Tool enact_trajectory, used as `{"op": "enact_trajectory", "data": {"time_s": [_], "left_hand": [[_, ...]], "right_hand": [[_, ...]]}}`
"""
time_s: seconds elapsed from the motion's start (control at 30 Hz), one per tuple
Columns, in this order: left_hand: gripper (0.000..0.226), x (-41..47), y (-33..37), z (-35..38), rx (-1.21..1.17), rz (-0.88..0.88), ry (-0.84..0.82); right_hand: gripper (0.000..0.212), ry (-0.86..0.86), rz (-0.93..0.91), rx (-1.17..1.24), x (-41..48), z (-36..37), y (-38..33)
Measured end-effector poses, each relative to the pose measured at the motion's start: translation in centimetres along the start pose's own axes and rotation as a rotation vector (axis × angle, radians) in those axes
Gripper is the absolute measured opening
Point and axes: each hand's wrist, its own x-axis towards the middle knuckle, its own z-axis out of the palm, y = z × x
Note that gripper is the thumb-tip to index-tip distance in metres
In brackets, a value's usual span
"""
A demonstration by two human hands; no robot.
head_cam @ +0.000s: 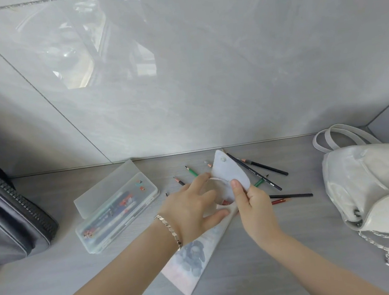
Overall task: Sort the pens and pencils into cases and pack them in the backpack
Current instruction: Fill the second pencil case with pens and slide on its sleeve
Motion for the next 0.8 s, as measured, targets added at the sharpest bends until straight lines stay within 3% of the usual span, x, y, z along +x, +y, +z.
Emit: {"op": "enact_trajectory", "data": {"time_s": [0.07,0.13,0.23,0.4,0.47,0.57,0.63,0.7,0.8], "left_hand": [[0.04,0.0,0.5,-0.2,-0.016,-0.025,-0.017],[0.055,0.2,1.4,-1.1,0.017,-0.158,-0.167],[0.057,0.4,2.2,-2.4,0.025,-0.328,-0.412],[0.063,1.5,3.1,-3.2,0.133,-0.376,-0.652],[0.063,1.6,3.1,-3.5,0.147,-0.348,-0.611],[0.06,0.9,2.5,-2.7,0.012,-0.271,-0.377],[0.089,-0.3,2.1,-1.9,-0.119,-0.27,-0.285],[0.115,-1.5,1.8,-0.8,-0.155,-0.353,-0.295],[0.124,-2.9,0.5,0.8,-0.09,-0.465,-0.309]], "right_hand": [[0.043,-0.006,-0.014,0.004,0.0,-0.1,-0.2],[0.042,-0.033,-0.025,-0.028,-0.1,0.0,-0.1],[0.042,-0.048,-0.016,-0.035,-0.5,0.4,0.1],[0.042,-0.085,-0.002,-0.032,-1.3,0.9,0.2],[0.044,-0.065,0.016,-0.01,-1.2,0.7,0.0],[0.046,0.082,0.065,0.049,-0.4,-0.3,-0.8],[0.05,0.173,0.125,0.101,0.6,-0.9,-0.4],[0.054,0.227,0.215,0.175,1.5,-1.2,0.2],[0.053,0.282,0.32,0.278,2.0,-1.1,0.6]]}}
